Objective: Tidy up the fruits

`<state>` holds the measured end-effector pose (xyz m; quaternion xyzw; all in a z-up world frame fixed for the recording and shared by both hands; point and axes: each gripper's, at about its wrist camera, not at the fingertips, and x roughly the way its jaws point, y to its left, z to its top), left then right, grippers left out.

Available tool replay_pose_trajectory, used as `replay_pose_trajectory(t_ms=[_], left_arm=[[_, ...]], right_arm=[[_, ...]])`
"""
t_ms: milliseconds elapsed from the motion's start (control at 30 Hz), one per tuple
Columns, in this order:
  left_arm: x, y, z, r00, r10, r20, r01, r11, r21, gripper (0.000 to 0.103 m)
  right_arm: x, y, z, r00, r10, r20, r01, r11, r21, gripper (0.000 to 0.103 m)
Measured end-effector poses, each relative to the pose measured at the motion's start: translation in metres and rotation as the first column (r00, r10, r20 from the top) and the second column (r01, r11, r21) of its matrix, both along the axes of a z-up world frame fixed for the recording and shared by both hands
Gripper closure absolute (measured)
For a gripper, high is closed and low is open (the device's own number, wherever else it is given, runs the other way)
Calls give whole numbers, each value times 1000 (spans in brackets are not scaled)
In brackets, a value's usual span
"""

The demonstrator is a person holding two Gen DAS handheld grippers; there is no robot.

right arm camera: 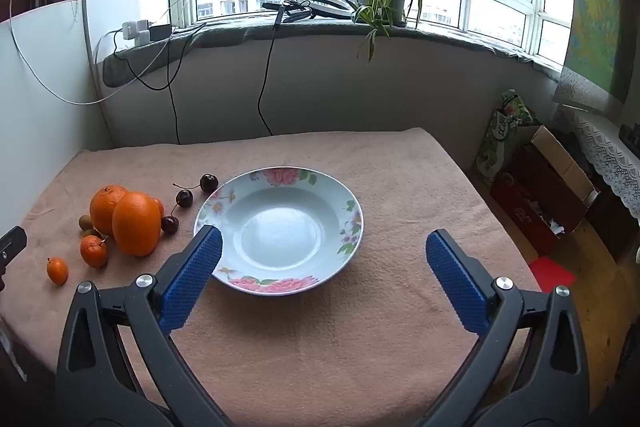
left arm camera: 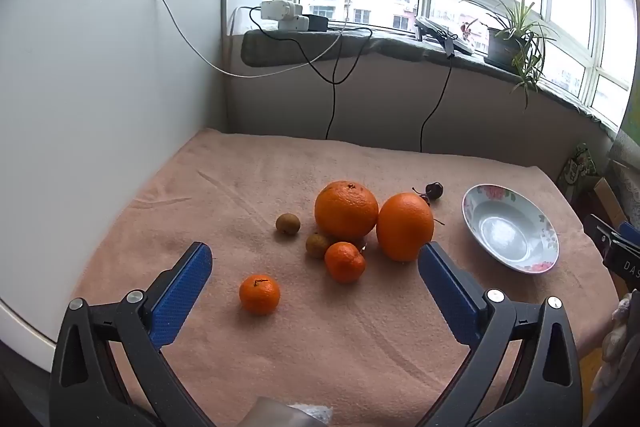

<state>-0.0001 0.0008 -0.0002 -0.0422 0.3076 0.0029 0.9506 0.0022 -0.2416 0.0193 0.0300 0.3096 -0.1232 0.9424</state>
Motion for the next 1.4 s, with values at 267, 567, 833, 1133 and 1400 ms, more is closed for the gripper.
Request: replay_pose_trajectory(t_ms=[267, 567, 833, 1133, 1400], left_arm=[[0, -2, 3, 1000, -11, 4, 10, 999, 34, 0], [-1, -6, 3, 1000, 0, 3, 0, 1000, 28, 0], [-1, -5, 3, 1000, -1, 6, 1, 1000, 23, 0], [-2, -5, 5, 1000, -2, 6, 2, 1000, 20, 0], [-1, -5, 5, 1000, -4, 4, 4, 1000, 19, 0]], right_arm=[[2, 2, 4, 1000, -1, 4, 1, 1000, 0, 0], [1, 1, 3, 1000, 10, 3, -10, 1000, 20, 0], [2, 3, 4, 1000, 17, 7, -17, 1000, 24, 0], [2, 3, 4, 1000, 24, 1, -24, 999, 30, 0], [2, 5, 5, 1000, 26, 2, -26, 999, 31, 0]])
